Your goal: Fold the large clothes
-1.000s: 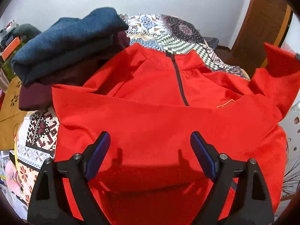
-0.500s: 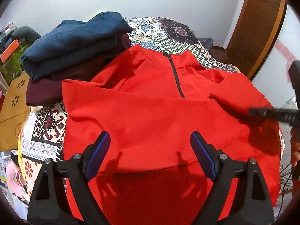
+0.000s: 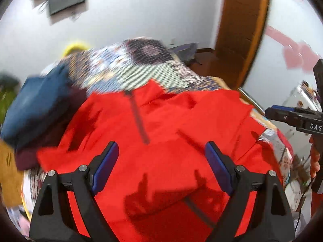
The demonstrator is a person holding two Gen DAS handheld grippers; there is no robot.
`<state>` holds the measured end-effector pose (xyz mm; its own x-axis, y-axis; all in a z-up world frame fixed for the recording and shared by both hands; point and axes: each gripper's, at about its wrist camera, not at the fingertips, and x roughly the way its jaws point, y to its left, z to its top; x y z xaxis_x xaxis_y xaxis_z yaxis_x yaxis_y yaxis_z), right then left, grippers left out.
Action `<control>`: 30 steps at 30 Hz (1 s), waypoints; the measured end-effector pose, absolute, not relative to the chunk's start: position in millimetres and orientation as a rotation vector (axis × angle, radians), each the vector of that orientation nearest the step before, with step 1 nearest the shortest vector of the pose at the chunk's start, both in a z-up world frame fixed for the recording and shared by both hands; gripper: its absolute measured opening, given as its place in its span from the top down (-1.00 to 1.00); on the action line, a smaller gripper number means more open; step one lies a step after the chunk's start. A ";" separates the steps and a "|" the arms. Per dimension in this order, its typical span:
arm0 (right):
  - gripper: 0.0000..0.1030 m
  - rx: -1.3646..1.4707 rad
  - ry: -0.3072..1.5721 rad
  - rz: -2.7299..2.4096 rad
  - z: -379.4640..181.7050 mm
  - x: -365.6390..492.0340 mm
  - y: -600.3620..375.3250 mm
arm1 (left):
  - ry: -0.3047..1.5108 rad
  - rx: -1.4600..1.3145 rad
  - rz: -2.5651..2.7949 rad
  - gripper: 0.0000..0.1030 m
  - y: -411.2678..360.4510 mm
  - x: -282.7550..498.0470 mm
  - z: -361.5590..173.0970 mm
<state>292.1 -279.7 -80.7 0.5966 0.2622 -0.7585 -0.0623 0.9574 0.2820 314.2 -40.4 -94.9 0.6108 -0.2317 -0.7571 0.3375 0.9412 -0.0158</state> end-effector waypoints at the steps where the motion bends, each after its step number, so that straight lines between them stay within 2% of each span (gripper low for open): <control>1: 0.04 0.241 0.909 0.168 -81.2 292.2 -285.7 | 0.848 0.155 -0.354 -0.69 -54.7 319.0 -93.3; 6: 0.04 0.305 0.937 0.104 -95.8 291.6 -320.9 | 0.880 0.253 -0.480 -0.69 -117.1 338.6 -103.5; 12: 0.04 0.358 0.981 0.100 -113.2 300.8 -328.9 | 0.947 0.393 -0.558 -0.69 -174.1 350.6 -141.0; 16: 0.04 0.397 0.998 0.161 -122.6 304.2 -322.7 | 0.969 0.452 -0.569 -0.60 -191.6 355.8 -162.6; 18: 0.04 0.388 1.000 0.183 -127.2 306.9 -317.8 | 0.973 0.443 -0.575 -0.41 -194.1 359.3 -166.1; 20: 0.04 0.370 1.019 0.184 -138.4 315.1 -307.3 | 0.978 0.409 -0.571 -0.01 -193.3 368.8 -166.6; 21: 0.04 0.368 1.029 0.183 -143.5 317.1 -305.0 | 0.982 0.387 -0.570 0.11 -192.2 372.8 -166.1; 23: 0.04 0.353 1.070 0.179 -159.8 323.8 -295.8 | 0.980 0.331 -0.566 0.73 -185.0 381.7 -163.0; 24: 0.04 0.346 1.078 0.177 -163.6 324.0 -293.4 | 0.980 0.310 -0.557 0.85 -181.2 385.1 -161.3; 30: 0.04 0.273 1.053 0.173 -164.7 317.4 -290.0 | 0.899 0.163 -0.445 0.94 -119.1 384.5 -128.0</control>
<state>317.4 -290.0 -164.7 0.4863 0.2702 -0.8310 -0.0107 0.9527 0.3036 384.5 -119.1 -128.0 0.5390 -0.3051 -0.7851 0.4398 0.8969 -0.0466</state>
